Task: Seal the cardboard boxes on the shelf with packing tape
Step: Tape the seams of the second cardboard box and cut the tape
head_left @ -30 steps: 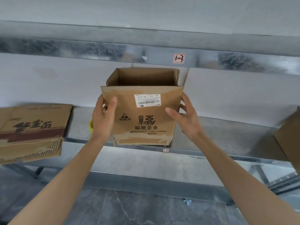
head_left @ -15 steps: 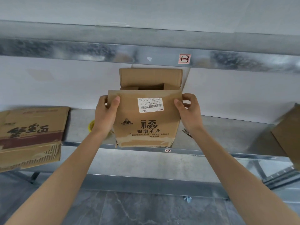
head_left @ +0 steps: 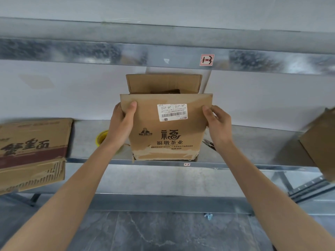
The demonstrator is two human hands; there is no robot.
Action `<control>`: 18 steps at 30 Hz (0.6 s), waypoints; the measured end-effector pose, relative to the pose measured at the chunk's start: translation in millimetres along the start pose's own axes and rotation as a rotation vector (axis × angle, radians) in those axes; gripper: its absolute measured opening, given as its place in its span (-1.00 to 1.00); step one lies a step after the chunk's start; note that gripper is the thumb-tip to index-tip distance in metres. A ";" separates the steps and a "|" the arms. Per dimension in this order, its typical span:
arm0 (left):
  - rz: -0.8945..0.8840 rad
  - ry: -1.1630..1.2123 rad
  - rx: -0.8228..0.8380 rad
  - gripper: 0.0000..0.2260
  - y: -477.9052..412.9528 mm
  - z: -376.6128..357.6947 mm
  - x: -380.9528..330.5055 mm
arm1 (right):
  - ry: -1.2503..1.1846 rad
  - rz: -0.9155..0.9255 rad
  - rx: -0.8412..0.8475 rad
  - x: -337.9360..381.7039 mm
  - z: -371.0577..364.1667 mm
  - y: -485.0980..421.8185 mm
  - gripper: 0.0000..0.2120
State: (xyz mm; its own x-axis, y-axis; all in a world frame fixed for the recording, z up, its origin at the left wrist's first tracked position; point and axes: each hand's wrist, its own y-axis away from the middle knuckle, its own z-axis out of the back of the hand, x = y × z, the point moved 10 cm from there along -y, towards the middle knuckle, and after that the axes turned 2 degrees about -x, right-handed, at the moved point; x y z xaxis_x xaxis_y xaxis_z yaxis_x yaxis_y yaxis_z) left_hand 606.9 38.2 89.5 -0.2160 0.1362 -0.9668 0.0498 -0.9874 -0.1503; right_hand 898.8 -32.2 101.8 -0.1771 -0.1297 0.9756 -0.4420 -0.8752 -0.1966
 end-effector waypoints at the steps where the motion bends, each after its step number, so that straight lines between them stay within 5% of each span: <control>1: 0.014 -0.008 0.010 -0.53 0.3 -0.6 3.1 | 0.007 -0.009 -0.003 -2.8 1.7 0.6 -0.80; 4: 0.047 -0.012 0.041 -0.46 -0.6 -1.3 10.2 | 0.030 -0.065 -0.007 -14.1 3.8 -1.0 -0.78; 8: 0.020 -0.090 0.002 -0.68 -6.0 -4.2 4.6 | 0.164 -0.071 -0.029 -15.6 -0.3 -9.0 -0.80; 14: -0.022 -0.179 0.040 -0.27 -13.5 -6.8 -2.5 | 0.104 -0.107 -0.012 -18.4 -1.4 -12.4 -0.46; 18: -0.268 -0.576 0.069 -0.14 -30.9 -10.8 -37.7 | 0.143 -0.082 0.021 -14.0 -5.3 -15.3 -0.42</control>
State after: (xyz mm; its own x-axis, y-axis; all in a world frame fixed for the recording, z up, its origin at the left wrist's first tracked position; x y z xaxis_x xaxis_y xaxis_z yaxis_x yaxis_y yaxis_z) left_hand 624.1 64.4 128.3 -0.7028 0.3330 -0.6286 -0.1371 -0.9305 -0.3396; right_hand 903.3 -14.5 90.6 -0.2656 0.0088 0.9640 -0.4417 -0.8899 -0.1136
